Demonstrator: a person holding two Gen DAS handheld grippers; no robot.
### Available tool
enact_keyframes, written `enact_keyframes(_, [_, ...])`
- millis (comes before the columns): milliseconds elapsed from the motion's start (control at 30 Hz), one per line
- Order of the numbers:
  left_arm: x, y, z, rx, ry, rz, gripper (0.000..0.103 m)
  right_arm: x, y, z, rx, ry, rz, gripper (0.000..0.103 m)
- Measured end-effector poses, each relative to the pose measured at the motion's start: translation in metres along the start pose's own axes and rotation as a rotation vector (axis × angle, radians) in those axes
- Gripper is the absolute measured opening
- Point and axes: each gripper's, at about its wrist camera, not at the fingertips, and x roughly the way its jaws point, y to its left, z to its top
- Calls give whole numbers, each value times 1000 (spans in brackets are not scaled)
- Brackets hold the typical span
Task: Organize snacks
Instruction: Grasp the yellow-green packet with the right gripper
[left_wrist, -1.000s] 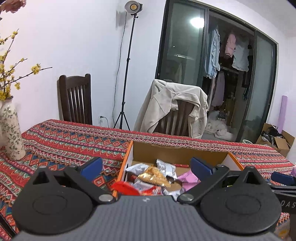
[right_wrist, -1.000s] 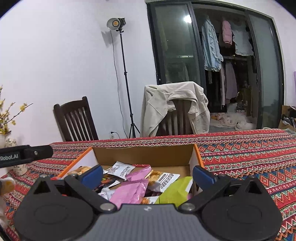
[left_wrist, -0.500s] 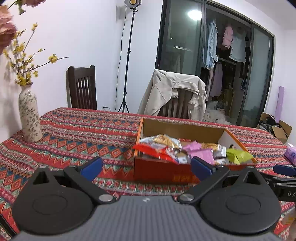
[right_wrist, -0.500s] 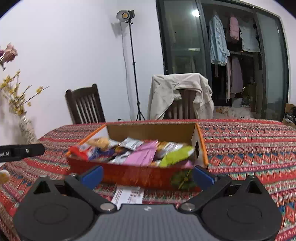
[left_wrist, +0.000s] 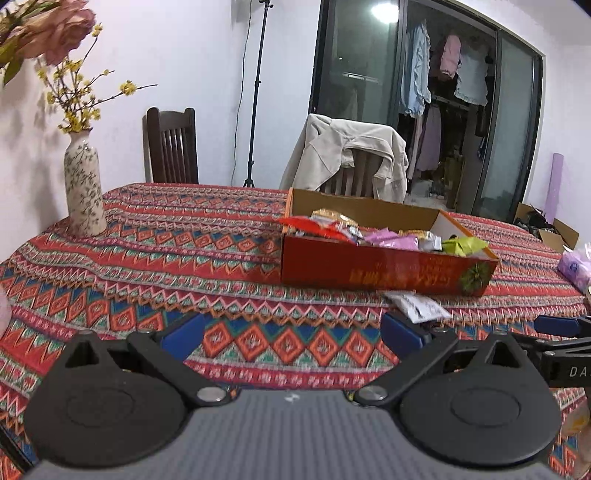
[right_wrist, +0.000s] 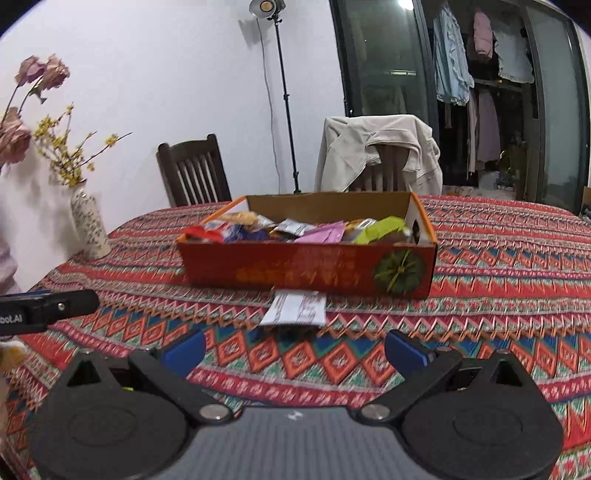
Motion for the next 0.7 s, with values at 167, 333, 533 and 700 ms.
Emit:
enact_keyframes(167, [-8, 7, -13, -1, 22, 17, 103, -8, 14, -15, -16, 28, 25, 103])
enact_keyframes(333, [-13, 15, -25, -7, 42, 26, 103, -6, 30, -27, -33, 69, 53, 103])
enact_keyframes(533, [-16, 26, -36, -27, 59, 33, 103, -3, 55, -37, -75, 103, 92, 103])
enact_keyframes(700, [-19, 38, -44, -46, 70, 40, 103, 5, 74, -45, -102, 142, 120, 103])
